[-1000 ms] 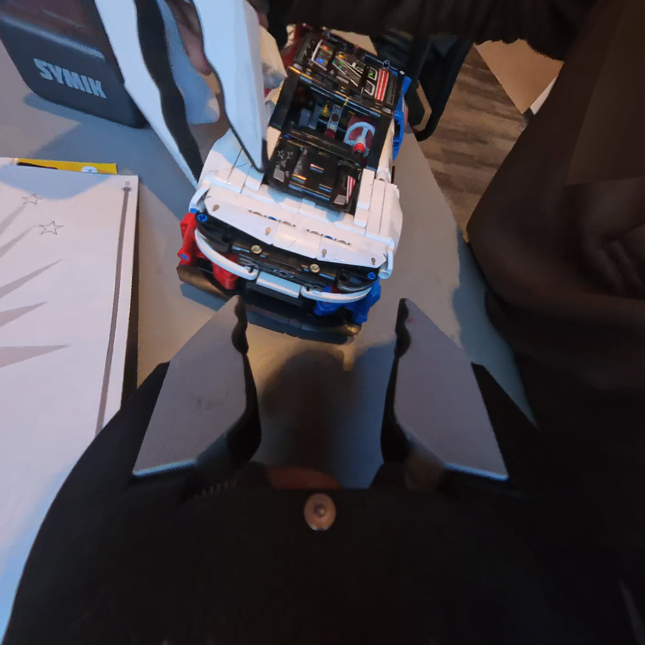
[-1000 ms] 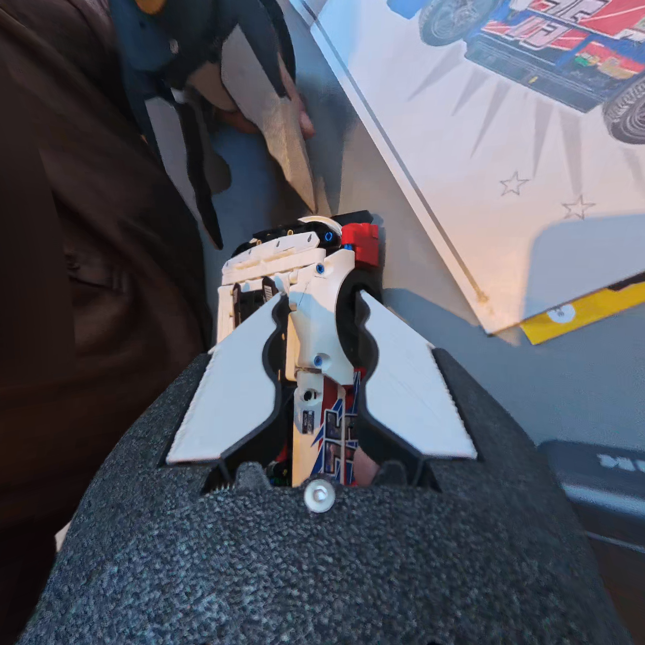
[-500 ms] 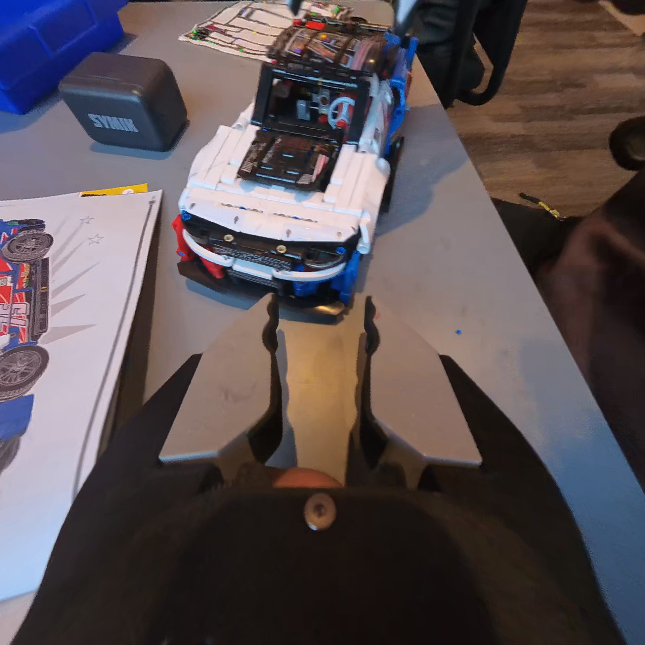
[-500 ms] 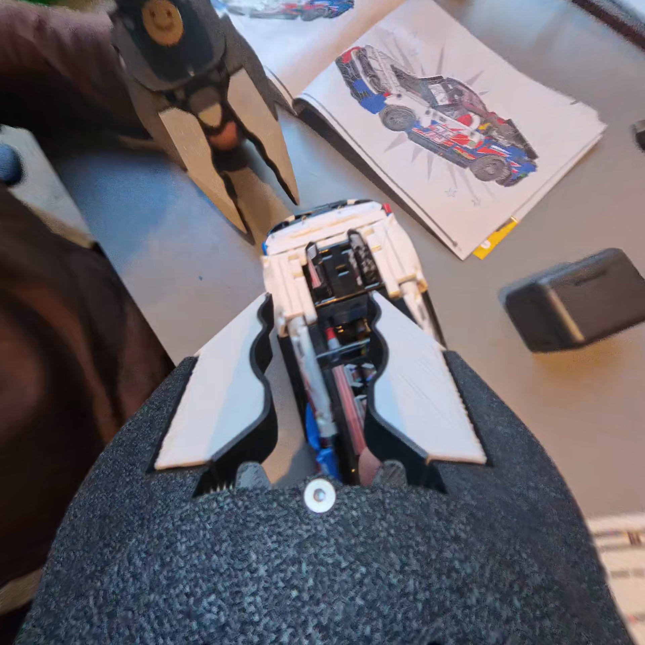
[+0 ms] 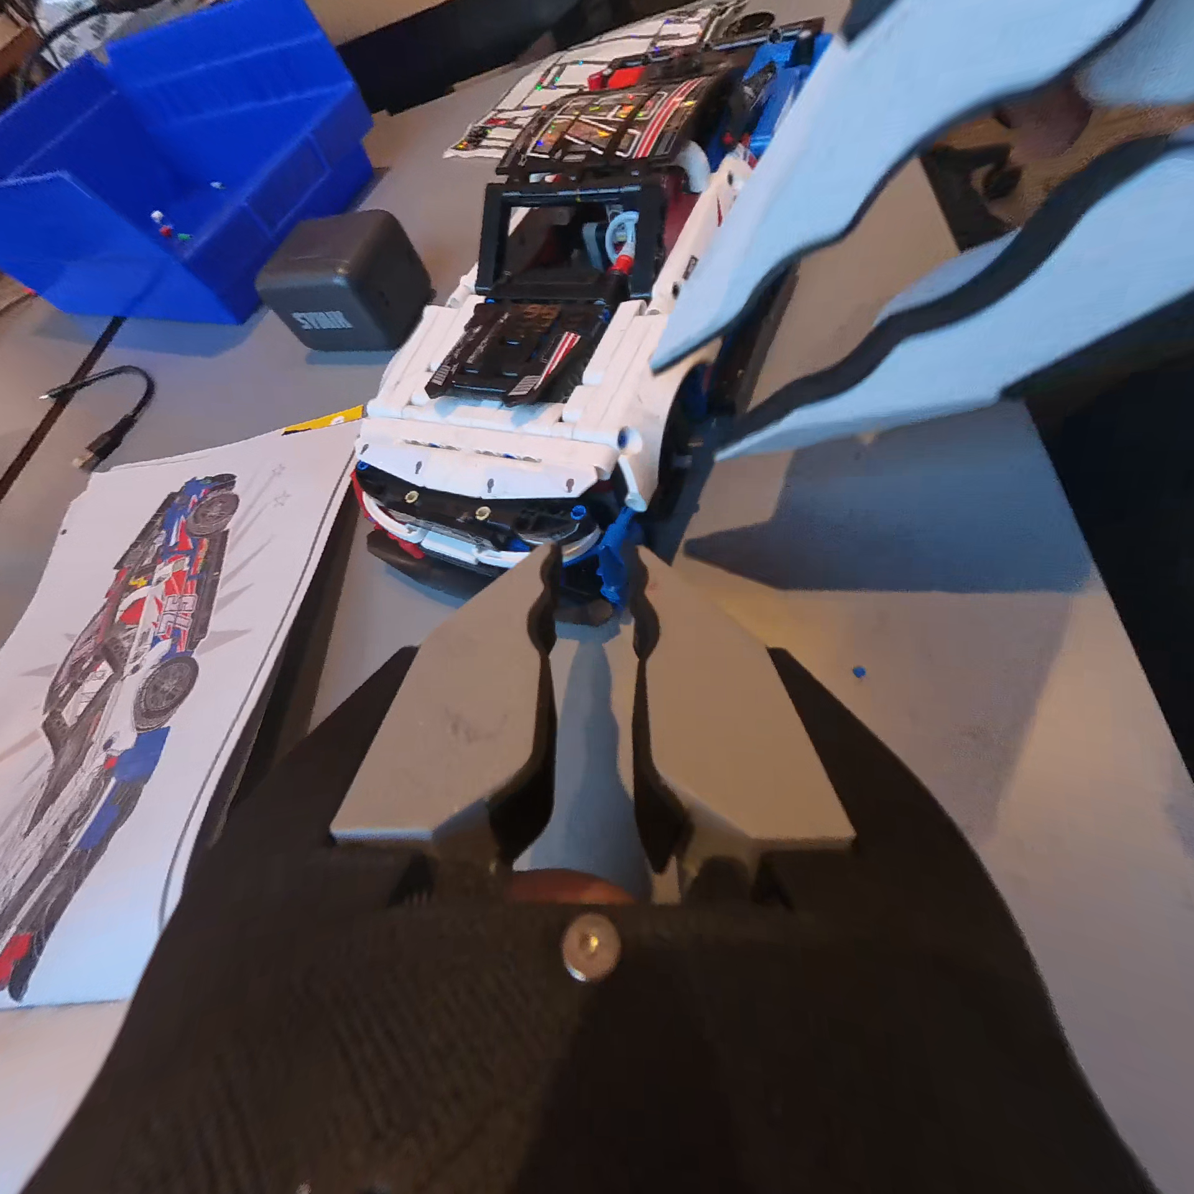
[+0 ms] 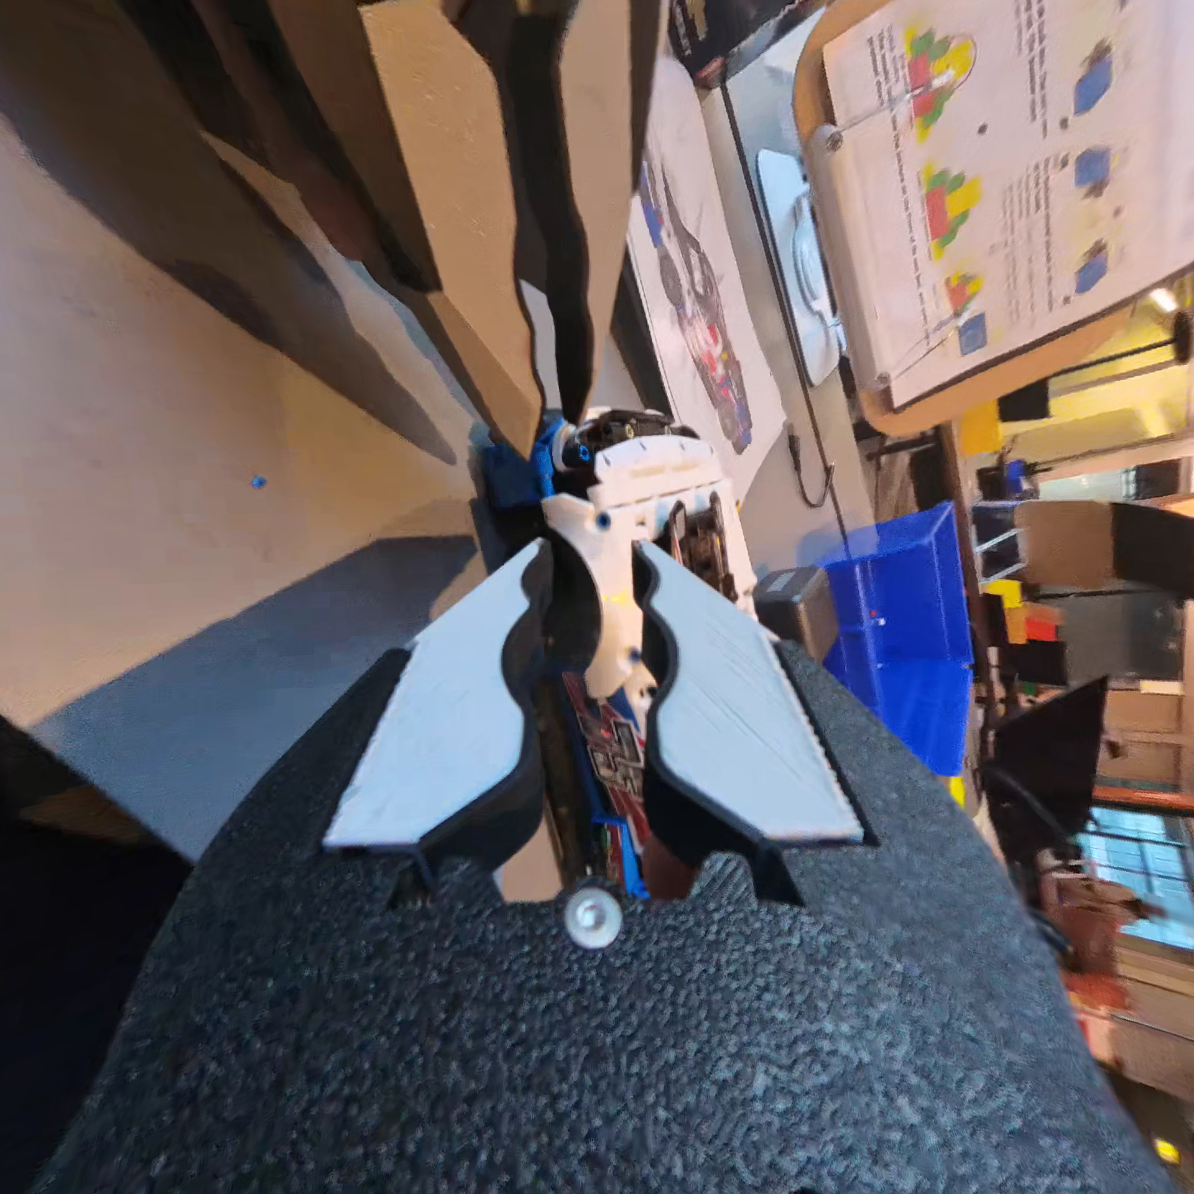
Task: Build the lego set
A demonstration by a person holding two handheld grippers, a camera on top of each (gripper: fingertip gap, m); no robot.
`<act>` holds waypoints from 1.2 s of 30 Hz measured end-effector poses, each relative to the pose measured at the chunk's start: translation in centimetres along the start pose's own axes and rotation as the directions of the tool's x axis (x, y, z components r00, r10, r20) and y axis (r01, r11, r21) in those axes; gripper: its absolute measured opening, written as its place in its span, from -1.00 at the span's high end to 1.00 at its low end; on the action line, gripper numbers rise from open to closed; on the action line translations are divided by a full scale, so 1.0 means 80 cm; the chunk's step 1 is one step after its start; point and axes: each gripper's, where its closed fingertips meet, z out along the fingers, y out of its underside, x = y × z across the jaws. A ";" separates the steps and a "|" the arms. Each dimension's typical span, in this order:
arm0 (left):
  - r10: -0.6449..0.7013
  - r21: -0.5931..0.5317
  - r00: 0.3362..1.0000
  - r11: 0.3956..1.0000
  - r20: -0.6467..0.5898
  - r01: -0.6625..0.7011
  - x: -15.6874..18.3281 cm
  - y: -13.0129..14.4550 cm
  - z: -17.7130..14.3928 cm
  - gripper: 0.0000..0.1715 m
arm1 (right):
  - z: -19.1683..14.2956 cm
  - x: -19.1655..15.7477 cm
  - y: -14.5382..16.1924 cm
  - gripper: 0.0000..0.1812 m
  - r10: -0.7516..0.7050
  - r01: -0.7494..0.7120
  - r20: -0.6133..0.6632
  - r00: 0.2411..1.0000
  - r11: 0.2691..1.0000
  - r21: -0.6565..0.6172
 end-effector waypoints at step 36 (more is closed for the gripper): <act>-0.117 -0.078 0.981 0.991 -0.152 0.106 0.010 0.006 0.020 0.95 | -0.005 -0.006 0.018 0.82 -0.067 0.072 -0.072 0.995 0.995 0.068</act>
